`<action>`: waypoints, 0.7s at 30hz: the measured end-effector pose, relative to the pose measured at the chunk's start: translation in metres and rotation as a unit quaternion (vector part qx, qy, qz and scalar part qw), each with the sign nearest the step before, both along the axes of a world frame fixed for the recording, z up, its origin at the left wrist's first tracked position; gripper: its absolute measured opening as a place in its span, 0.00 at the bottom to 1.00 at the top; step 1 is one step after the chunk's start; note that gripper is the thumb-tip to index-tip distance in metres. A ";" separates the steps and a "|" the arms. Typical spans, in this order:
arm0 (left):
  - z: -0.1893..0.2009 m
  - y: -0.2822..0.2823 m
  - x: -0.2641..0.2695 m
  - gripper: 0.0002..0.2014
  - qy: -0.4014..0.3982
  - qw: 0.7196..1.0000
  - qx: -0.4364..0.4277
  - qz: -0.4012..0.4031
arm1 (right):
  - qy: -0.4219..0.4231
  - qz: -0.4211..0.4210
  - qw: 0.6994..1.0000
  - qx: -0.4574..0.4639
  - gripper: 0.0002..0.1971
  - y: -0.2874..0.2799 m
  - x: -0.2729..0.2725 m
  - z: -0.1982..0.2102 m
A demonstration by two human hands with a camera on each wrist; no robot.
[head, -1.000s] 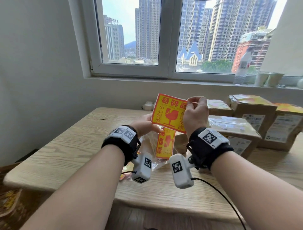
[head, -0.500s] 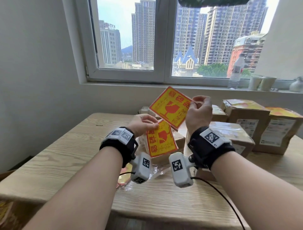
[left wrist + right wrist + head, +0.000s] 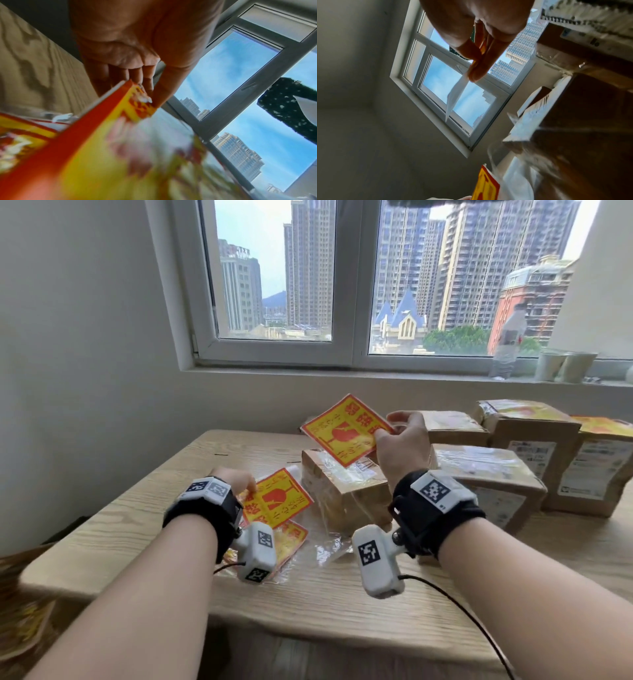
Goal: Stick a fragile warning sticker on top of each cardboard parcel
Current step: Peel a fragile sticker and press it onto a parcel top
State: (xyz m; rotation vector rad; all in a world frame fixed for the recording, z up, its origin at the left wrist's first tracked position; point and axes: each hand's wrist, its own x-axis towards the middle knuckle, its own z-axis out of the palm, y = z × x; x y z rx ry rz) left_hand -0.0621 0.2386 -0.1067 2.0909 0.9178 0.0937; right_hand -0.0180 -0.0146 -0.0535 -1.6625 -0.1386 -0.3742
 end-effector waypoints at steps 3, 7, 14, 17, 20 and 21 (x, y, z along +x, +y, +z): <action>-0.011 -0.009 -0.011 0.16 0.063 0.995 0.062 -0.049 | 0.041 0.048 0.998 0.019 0.12 0.010 -0.006 -0.013; -0.031 -0.010 -0.013 0.17 0.040 0.996 0.046 -0.059 | 0.065 0.061 0.996 -0.022 0.13 0.015 -0.009 -0.028; -0.065 -0.020 -0.009 0.26 0.066 0.989 0.071 -0.107 | 0.087 0.052 0.993 -0.064 0.16 0.023 -0.011 -0.049; -0.063 -0.016 -0.009 0.20 0.066 0.988 0.101 -0.092 | 0.086 0.051 0.993 -0.064 0.16 0.024 -0.011 -0.049; -0.058 -0.012 -0.008 0.18 0.065 0.984 0.143 -0.089 | 0.077 0.066 0.993 -0.060 0.15 0.021 -0.010 -0.047; -0.054 -0.012 -0.007 0.18 0.079 0.981 0.143 -0.102 | 0.075 0.073 0.993 -0.059 0.14 0.020 -0.010 -0.046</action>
